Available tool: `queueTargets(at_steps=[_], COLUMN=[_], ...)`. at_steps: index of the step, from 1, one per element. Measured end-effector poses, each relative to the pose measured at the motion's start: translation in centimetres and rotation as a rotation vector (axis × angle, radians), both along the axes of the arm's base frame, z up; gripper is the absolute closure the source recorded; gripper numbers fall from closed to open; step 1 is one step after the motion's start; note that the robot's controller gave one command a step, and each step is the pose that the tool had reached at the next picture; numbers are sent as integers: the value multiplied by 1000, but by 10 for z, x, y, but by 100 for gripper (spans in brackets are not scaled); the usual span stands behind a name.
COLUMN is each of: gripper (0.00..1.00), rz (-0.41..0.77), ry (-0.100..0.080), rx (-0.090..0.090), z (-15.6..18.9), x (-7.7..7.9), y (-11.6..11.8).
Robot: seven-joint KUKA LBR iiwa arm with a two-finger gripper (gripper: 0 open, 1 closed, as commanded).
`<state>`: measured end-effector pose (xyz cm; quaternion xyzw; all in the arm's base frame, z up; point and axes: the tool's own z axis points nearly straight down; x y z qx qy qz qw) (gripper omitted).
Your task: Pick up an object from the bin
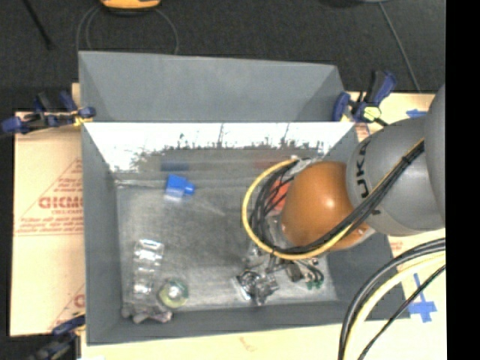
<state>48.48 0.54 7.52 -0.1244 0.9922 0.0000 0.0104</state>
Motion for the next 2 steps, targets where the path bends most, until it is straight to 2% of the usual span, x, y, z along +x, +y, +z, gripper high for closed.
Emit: queueTargets(at_steps=[1, 2], gripper=[100, 100], rz=[248, 425], ry=[10, 20], rx=[-4, -8], z=[154, 155], x=[11, -9], y=[91, 24])
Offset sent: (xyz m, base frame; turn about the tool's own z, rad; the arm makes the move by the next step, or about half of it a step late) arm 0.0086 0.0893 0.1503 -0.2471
